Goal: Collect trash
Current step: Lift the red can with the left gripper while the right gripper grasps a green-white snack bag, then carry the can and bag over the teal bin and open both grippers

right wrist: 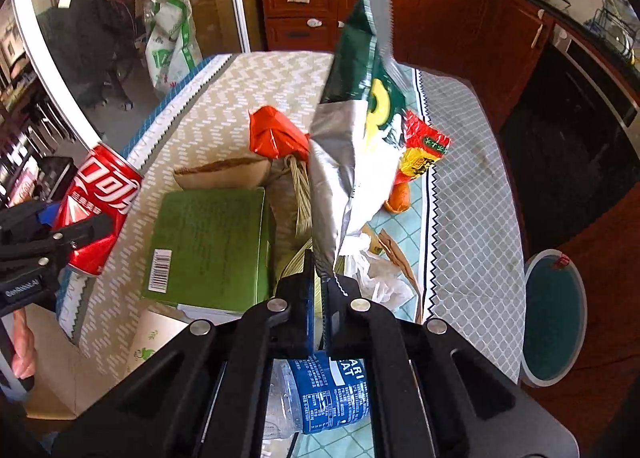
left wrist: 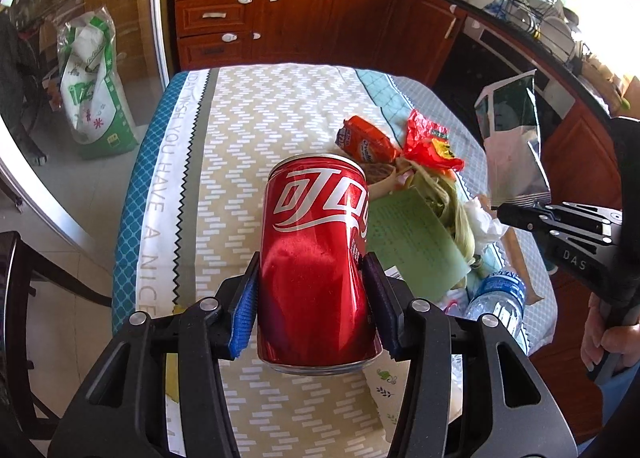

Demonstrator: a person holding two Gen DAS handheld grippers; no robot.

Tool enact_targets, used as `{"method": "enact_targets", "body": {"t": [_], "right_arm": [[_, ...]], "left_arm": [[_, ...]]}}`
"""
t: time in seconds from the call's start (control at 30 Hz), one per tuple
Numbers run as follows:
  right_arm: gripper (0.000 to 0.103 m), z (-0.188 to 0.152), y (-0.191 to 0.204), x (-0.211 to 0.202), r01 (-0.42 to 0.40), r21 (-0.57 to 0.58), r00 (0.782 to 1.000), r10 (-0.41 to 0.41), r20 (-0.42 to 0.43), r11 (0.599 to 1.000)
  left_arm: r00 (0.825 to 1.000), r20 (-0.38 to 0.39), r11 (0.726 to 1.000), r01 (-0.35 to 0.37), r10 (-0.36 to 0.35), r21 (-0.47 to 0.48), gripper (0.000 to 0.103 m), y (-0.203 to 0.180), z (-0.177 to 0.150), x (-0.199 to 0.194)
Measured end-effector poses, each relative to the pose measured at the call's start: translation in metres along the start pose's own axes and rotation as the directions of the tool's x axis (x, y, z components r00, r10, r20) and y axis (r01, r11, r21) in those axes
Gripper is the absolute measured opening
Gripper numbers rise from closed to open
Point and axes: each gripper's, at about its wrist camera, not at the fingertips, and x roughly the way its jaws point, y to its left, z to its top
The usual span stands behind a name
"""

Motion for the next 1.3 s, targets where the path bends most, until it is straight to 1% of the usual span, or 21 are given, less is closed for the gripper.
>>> {"method": "enact_targets", "body": {"t": [0.1,0.23,0.33,0.43,0.47,0.5,0.53,0.57,0.6,0.63,0.7,0.8,0.83,0.87,0.9,0.93,1.0,1.07,1.17,1.23,1.3], "right_arm": [[0.003,0.003,-0.018,-0.023,-0.021,0.048,0.999,0.019,0.05,0.999],[0.003,-0.003,-0.045,-0.04,-0.006,0.105,0.997,-0.003,0.083,0.994],[0.002,-0.012,-0.06,-0.033,-0.024,0.139,0.998,0.015,0.064,0.99],[0.002,-0.021,-0.065,-0.015,-0.042,0.171,0.999,0.039,0.02,0.984],[0.003,-0.023,-0.066,-0.011,-0.059,0.179,0.998,0.057,0.013,0.982],[0.006,-0.024,-0.065,-0.009,-0.06,0.178,0.998,0.059,0.013,0.982],[0.014,-0.024,-0.064,-0.006,-0.055,0.171,0.999,0.053,0.011,0.984],[0.038,-0.023,-0.063,-0.004,-0.07,0.166,0.998,0.07,0.005,0.984],[0.051,-0.021,-0.061,-0.001,-0.081,0.161,0.997,0.081,0.008,0.984],[0.06,-0.019,-0.056,0.0,-0.078,0.146,0.997,0.077,0.014,0.986],[0.06,-0.012,-0.048,0.009,-0.068,0.109,0.998,0.068,0.007,0.992],[0.059,-0.004,-0.044,0.031,-0.054,0.098,0.998,0.057,-0.021,0.994],[0.05,-0.002,-0.045,0.039,-0.048,0.099,0.998,0.052,-0.033,0.994],[0.026,0.0,-0.046,0.046,-0.044,0.105,0.998,0.048,-0.043,0.993],[0.015,0.002,-0.049,0.052,-0.043,0.119,0.997,0.049,-0.056,0.992],[0.013,0.003,-0.052,0.055,-0.053,0.145,0.996,0.062,-0.058,0.988],[0.009,0.004,-0.056,0.045,-0.056,0.155,0.998,0.06,-0.02,0.986],[0.005,0.007,-0.063,0.029,-0.076,0.174,0.997,0.073,0.023,0.982],[0.004,0.011,-0.08,-0.003,-0.116,0.218,0.991,0.097,0.095,0.969],[0.004,0.012,-0.091,-0.021,-0.157,0.243,0.983,0.129,0.13,0.957],[0.004,0.012,-0.096,-0.035,-0.154,0.244,0.98,0.117,0.161,0.958]], "left_arm": [[1.0,0.02,0.999,0.002,-0.003,0.039,0.051,-0.016,0.01,-0.005],[0.999,0.031,0.996,0.018,-0.021,0.093,0.051,-0.04,0.021,-0.004],[0.999,0.036,0.991,0.023,-0.028,0.128,0.051,-0.058,0.025,0.002],[0.999,0.016,0.991,0.038,-0.04,0.126,0.051,-0.067,0.026,0.01],[0.999,0.013,0.991,0.042,-0.044,0.124,0.051,-0.068,0.026,0.011],[0.999,0.013,0.991,0.041,-0.043,0.128,0.051,-0.069,0.024,0.011],[0.999,0.012,0.99,0.039,-0.041,0.132,0.051,-0.069,0.024,0.011],[0.999,0.011,0.99,0.038,-0.04,0.135,0.051,-0.069,0.024,0.012],[0.999,0.011,0.99,0.038,-0.04,0.136,0.051,-0.069,0.024,0.012],[0.999,0.012,0.99,0.038,-0.04,0.135,0.051,-0.069,0.025,0.013],[0.999,0.006,0.992,0.04,-0.041,0.124,0.051,-0.066,0.027,0.017],[0.999,-0.011,0.993,0.046,-0.045,0.108,0.051,-0.062,0.029,0.022],[0.999,-0.013,0.993,0.044,-0.043,0.109,0.051,-0.061,0.029,0.023],[0.999,-0.014,0.993,0.041,-0.04,0.111,0.051,-0.06,0.029,0.024],[0.999,-0.015,0.993,0.038,-0.037,0.113,0.051,-0.06,0.03,0.024],[0.999,-0.017,0.993,0.038,-0.036,0.114,0.051,-0.06,0.03,0.025],[0.999,-0.015,0.992,0.036,-0.034,0.12,0.051,-0.062,0.033,0.024],[0.999,-0.014,0.99,0.04,-0.038,0.133,0.051,-0.067,0.036,0.024],[0.999,-0.006,0.985,0.047,-0.046,0.169,0.051,-0.082,0.041,0.022],[0.999,0.003,0.98,0.052,-0.054,0.193,0.051,-0.095,0.043,0.02],[0.998,0.012,0.977,0.053,-0.057,0.209,0.051,-0.106,0.046,0.019]]}}
